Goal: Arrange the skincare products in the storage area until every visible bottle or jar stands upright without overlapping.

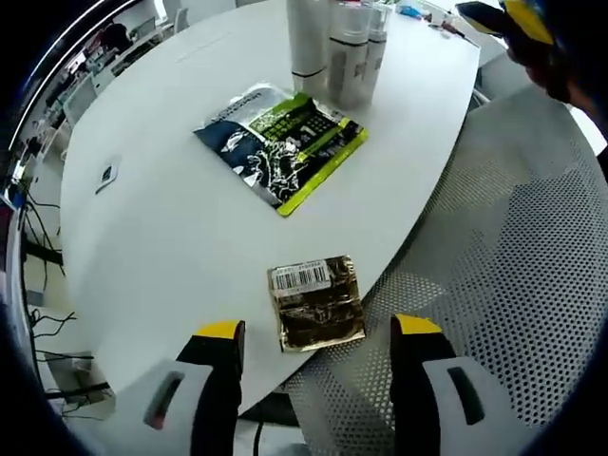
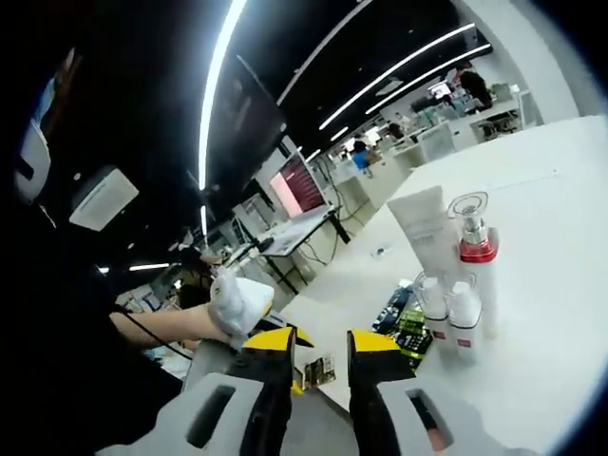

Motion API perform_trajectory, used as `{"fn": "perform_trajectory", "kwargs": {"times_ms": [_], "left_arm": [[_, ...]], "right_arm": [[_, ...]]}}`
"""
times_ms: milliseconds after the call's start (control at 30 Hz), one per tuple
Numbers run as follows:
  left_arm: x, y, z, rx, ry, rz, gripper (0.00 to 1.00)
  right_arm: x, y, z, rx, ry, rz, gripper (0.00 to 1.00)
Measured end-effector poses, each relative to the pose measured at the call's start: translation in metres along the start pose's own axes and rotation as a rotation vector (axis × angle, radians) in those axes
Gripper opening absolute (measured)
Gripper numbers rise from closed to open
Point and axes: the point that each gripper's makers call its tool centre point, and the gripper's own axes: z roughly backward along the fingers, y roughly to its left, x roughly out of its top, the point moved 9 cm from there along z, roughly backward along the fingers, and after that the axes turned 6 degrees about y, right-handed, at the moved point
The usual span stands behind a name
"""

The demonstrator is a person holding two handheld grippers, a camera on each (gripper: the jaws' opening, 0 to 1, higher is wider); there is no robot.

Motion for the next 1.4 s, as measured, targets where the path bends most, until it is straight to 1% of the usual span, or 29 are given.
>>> {"fn": "perform_trajectory", "kwargs": {"times_ms": [33,100,167,267,333,433,600,667,700,733,767,833,967,1067,1133,1233,1300,1367,1400], "left_arm": [[0.0,0.0,-0.001,-0.002,-0.007,0.006,0.64],[-0.001,-0.002,-0.003,-0.029,-0.036,0.001,0.63],[-0.001,-0.001,-0.005,-0.024,-0.035,0.001,0.63],[0.002,-0.003,-0.007,-0.006,-0.039,-0.03,0.64],[0.003,-0.002,-0.01,0.006,-0.026,-0.039,0.64],[-0.001,-0.001,-0.013,0.023,-0.004,-0.044,0.59],[-0.003,0.0,-0.014,0.035,0.008,-0.042,0.58],[-0.002,-0.001,-0.014,0.061,0.022,-0.066,0.57],[-0.002,0.0,-0.014,0.078,0.034,-0.095,0.56],[-0.002,0.001,-0.014,0.09,0.042,-0.119,0.53],[-0.002,0.0,-0.016,0.089,0.062,-0.12,0.49],[-0.003,0.002,-0.016,0.111,0.074,-0.14,0.44],[-0.003,0.004,-0.014,0.111,0.077,-0.132,0.38],[-0.004,0.005,-0.014,0.101,0.075,-0.138,0.38],[-0.004,0.005,-0.014,0.096,0.077,-0.157,0.38],[-0.004,0.006,-0.015,0.091,0.074,-0.163,0.38],[-0.005,0.005,-0.015,0.085,0.062,-0.171,0.37],[-0.005,0.005,-0.015,0.068,0.041,-0.154,0.36],[-0.004,0.005,-0.013,0.057,0.017,-0.152,0.36]], "right_arm": [[-0.001,-0.001,0.001,-0.003,-0.002,-0.003,0.24],[-0.003,-0.004,0.003,-0.01,-0.003,-0.007,0.24],[-0.004,-0.006,0.005,-0.016,-0.008,-0.015,0.24],[-0.006,-0.007,0.007,-0.026,-0.015,-0.026,0.24],[-0.005,-0.007,0.007,-0.032,-0.019,-0.033,0.24],[-0.005,-0.007,0.007,-0.033,-0.024,-0.034,0.23],[-0.009,-0.005,0.004,-0.041,-0.002,-0.015,0.23],[-0.009,-0.006,0.005,-0.041,-0.003,-0.013,0.23],[-0.009,-0.006,0.005,-0.043,-0.007,-0.014,0.23],[-0.009,-0.007,0.005,-0.045,-0.008,-0.018,0.22],[-0.009,-0.008,0.006,-0.048,-0.012,-0.022,0.22],[-0.009,-0.01,0.007,-0.049,-0.018,-0.027,0.22],[-0.009,-0.01,0.006,-0.048,-0.016,-0.025,0.22],[-0.01,-0.009,0.005,-0.045,-0.002,-0.01,0.22],[-0.011,-0.009,0.005,-0.044,0.005,-0.004,0.22],[-0.011,-0.009,0.005,-0.042,0.005,-0.003,0.23],[-0.011,-0.009,0.005,-0.043,0.002,-0.004,0.23],[-0.011,-0.008,0.005,-0.044,0.0,-0.006,0.23],[-0.01,-0.008,0.005,-0.045,0.0,-0.003,0.23]]}}
